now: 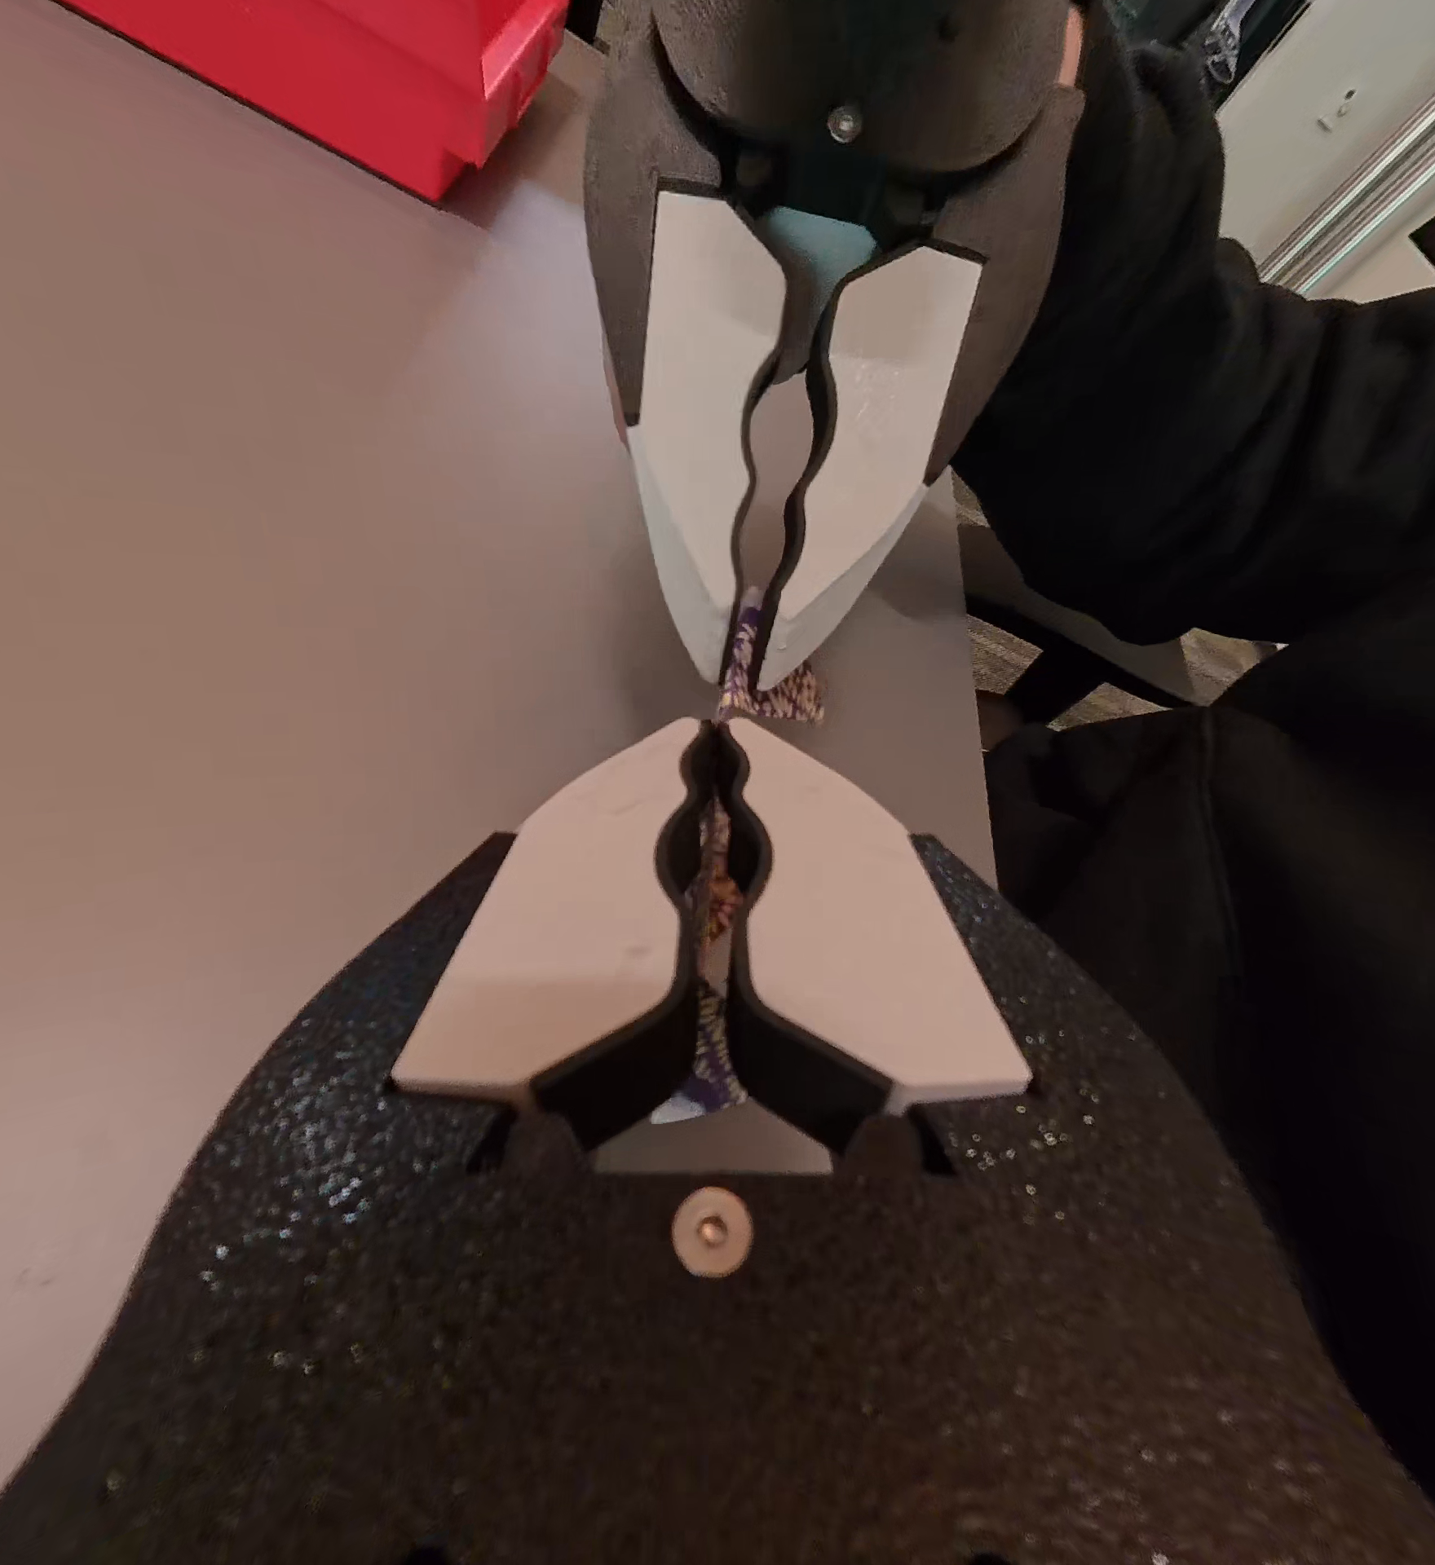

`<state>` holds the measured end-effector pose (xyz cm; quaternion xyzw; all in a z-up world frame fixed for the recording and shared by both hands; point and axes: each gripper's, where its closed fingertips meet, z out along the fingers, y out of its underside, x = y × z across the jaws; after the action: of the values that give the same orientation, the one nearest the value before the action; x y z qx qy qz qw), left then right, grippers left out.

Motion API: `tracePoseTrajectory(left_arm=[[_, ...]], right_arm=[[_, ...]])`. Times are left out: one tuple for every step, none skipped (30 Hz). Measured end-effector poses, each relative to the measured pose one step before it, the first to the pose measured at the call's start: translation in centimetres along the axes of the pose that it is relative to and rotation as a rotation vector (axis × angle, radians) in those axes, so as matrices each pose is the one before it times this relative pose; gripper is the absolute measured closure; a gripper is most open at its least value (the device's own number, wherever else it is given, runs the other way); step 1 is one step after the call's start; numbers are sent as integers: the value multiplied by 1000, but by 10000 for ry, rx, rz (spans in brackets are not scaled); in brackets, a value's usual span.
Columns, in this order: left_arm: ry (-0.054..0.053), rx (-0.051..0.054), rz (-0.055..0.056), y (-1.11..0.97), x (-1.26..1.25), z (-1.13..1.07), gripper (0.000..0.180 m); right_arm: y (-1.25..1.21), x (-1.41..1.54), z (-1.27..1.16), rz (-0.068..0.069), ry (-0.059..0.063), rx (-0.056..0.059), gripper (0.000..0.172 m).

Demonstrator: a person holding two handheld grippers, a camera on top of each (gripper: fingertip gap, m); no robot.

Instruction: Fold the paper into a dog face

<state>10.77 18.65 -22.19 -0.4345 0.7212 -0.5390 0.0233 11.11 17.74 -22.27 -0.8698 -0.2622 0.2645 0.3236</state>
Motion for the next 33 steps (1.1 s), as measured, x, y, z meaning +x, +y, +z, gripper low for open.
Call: tracePoseTrajectory(left_arm=[[-19,-10,7,34,-73,5,180],[30,8,-24,-1,-6,20,180],[48,16,-16,-19,19,46,180],[14,35,10,-58,12,50,180],[-48,87,18,-143,-36,14,179],[-82,163,13,-276,-60,-69,168],[-107,184,32,-360,-75,-189,149],[-211,134,86,-309,-217,-377,137],[-262,113,164,-226,-294,-555,136],[-144,155,209,-191,-184,-684,138],[56,224,177,-206,46,-718,143],[183,261,72,-199,157,-674,146],[198,210,-37,-90,122,-587,148],[195,104,-92,55,78,-448,148],[260,17,-84,191,183,-308,148],[323,-44,-46,276,316,-135,148],[313,-86,16,301,377,36,148],[262,-95,73,224,371,185,148],[158,-110,86,188,253,292,149],[21,-184,67,243,48,339,151],[-54,-262,55,331,-81,343,155],[-85,-236,78,303,-117,326,163],[-127,-121,97,141,-172,269,170],[-117,-34,95,-3,-161,186,180],[-49,-6,65,-37,-84,134,180],[-9,15,20,-52,-33,112,180],[-21,41,-9,-71,-73,78,180],[-35,58,-59,-105,-132,45,180],[-27,67,-154,-103,-170,40,180],[1,101,-236,-140,-181,6,180],[59,175,-291,-240,-144,-23,180],[102,224,-356,-287,-100,-36,180],[103,193,-392,-249,-127,-35,180]], right_arm=[[31,2,85,-120,63,-68,167],[58,34,45,-90,63,-70,170],[88,28,21,-20,31,-65,171],[89,156,-32,18,79,-43,171],[53,184,-75,28,78,16,171],[94,93,-100,35,-2,27,171],[184,207,-148,32,72,-8,171],[112,265,-196,70,105,70,171],[-91,10,-259,116,-83,219,172],[-266,-129,-324,163,-206,333,172],[-268,-183,-361,152,-250,314,172],[-242,-238,-386,112,-287,297,172],[-244,-302,-371,117,-312,274,172],[-242,-243,-358,108,-247,245,172],[-222,-122,-317,120,-155,221,172],[-142,-112,-256,148,-151,153,172],[-71,-30,-201,130,-92,72,172],[-107,142,-157,93,49,88,172],[-161,29,-137,82,-6,106,172],[-189,-150,-126,35,-119,126,172],[-277,-78,-135,13,-39,169,171],[-241,22,-145,39,36,146,171],[-14,35,-108,22,35,-11,172],[122,66,-77,-52,66,-94,172],[66,104,-90,-35,103,-42,172],[19,106,-120,12,79,-13,172],[28,124,-109,4,90,-15,172],[52,286,-96,-3,204,-41,172],[23,246,-85,-10,167,-30,172],[-47,185,-98,-56,132,2,172],[-66,242,-136,-126,198,7,172],[-105,211,-147,-168,185,24,172],[-83,-58,-134,-130,-1,8,172]])
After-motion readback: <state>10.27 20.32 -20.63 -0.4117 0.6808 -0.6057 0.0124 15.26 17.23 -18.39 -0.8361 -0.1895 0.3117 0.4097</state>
